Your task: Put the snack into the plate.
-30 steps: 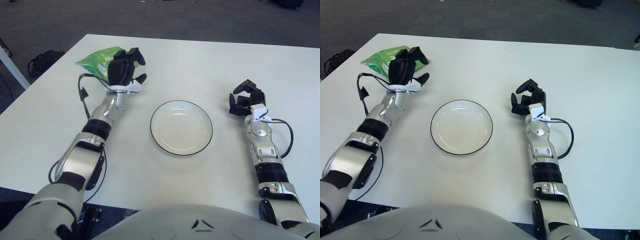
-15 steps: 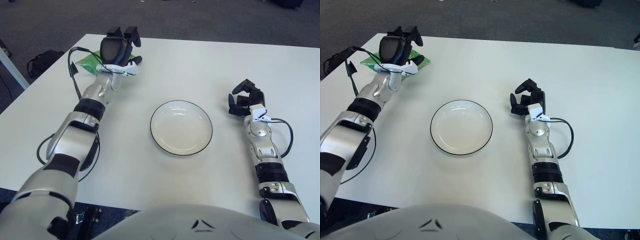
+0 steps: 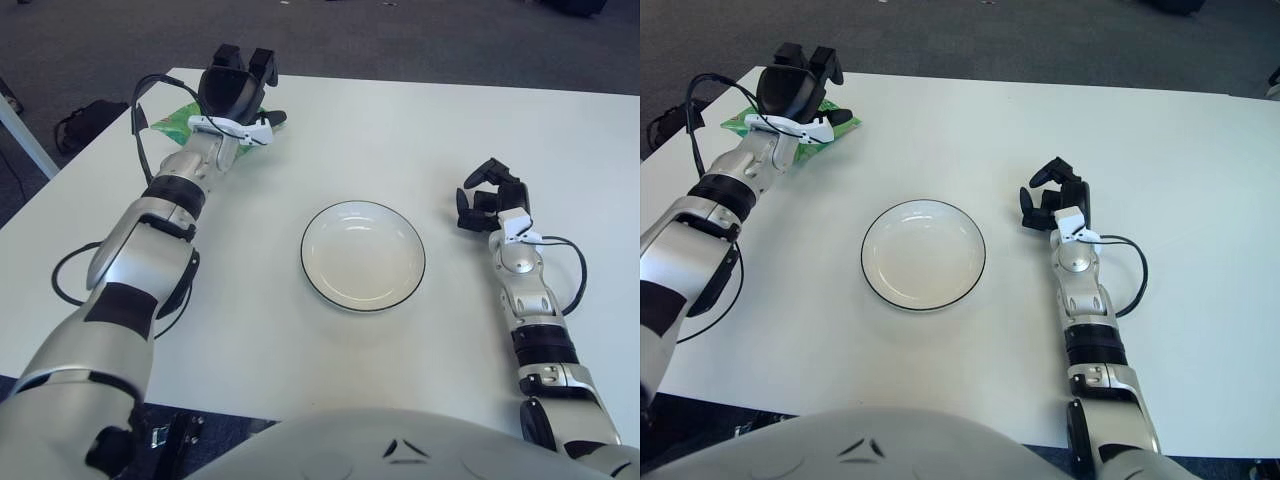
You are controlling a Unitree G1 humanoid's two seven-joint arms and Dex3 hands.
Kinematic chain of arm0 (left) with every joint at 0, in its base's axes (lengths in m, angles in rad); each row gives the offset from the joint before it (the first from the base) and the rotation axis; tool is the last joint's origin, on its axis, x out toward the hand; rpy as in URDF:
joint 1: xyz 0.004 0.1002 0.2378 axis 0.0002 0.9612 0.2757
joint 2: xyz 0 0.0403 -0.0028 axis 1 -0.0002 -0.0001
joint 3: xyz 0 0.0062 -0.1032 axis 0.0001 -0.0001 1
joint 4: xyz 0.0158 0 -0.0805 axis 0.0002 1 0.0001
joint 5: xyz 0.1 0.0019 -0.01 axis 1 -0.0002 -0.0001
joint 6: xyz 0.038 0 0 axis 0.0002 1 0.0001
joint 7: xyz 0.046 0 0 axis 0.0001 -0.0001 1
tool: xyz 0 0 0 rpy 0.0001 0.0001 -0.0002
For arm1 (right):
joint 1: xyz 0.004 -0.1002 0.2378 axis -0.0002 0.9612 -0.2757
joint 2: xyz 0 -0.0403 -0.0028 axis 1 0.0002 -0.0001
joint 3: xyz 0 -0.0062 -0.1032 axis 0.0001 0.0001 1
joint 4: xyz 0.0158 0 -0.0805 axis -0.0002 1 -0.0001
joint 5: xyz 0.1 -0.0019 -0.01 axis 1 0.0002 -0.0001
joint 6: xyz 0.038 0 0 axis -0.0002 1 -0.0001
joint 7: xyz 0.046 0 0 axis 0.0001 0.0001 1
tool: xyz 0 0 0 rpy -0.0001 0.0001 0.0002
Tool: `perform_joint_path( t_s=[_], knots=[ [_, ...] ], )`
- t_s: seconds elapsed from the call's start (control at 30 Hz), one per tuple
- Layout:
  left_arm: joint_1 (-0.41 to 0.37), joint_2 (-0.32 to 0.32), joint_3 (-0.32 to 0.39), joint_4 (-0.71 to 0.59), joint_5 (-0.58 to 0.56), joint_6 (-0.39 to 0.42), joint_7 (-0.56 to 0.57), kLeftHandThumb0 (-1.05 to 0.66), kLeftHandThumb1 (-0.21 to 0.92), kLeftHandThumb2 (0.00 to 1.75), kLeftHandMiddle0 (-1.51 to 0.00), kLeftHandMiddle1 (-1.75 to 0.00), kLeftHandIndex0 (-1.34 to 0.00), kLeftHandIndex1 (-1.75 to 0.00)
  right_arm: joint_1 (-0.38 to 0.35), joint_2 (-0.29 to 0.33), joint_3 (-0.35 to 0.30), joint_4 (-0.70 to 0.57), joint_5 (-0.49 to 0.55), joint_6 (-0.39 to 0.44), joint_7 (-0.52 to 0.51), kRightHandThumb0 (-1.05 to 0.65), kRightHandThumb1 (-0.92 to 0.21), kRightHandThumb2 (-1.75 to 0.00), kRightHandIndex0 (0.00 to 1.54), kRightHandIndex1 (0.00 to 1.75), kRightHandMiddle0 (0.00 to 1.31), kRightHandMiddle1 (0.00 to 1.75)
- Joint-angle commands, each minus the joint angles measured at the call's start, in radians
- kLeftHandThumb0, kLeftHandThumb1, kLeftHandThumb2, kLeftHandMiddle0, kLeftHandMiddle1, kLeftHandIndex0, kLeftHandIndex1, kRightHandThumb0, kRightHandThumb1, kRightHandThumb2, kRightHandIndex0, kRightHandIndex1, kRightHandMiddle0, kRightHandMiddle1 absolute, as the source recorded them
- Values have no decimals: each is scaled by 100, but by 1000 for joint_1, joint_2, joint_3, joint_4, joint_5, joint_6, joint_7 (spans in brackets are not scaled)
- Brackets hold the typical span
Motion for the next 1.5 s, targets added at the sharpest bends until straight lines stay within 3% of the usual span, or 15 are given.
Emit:
perform_joint_path(
  t_s=[0.0,0.07,0.47,0.83,1.17,1.47],
  knots=[
    [-44,-9,-26,60,10,54,-33,-67,89,68,-8,-86,-1,-108,95,18,23,88,-20,51,21,-49,-31,-133,127,175,62,175],
    [-48,-12,-35,72,6,72,-39,-74,91,70,-4,-68,0,-97,97,18,24,88,-19,48,23,-49,-31,-133,127,175,62,175],
    [-27,-49,-62,105,-14,234,-114,-96,92,92,0,-7,0,-57,98,7,36,105,-29,8,20,-49,-31,-133,127,175,63,175],
    [-26,-76,-62,127,-41,378,-237,-105,92,108,0,0,0,-38,97,-5,45,117,-39,-11,26,-49,-30,-134,127,175,63,175],
    [-30,-105,-91,132,-38,484,-299,-105,92,105,0,0,0,-23,104,-18,55,114,-47,-16,36,-50,-27,-137,128,175,65,175],
    [-14,-111,-96,139,-57,511,-400,-105,92,104,0,0,0,-14,114,-26,70,97,-70,-7,34,-51,-26,-139,128,175,66,175]
  ],
)
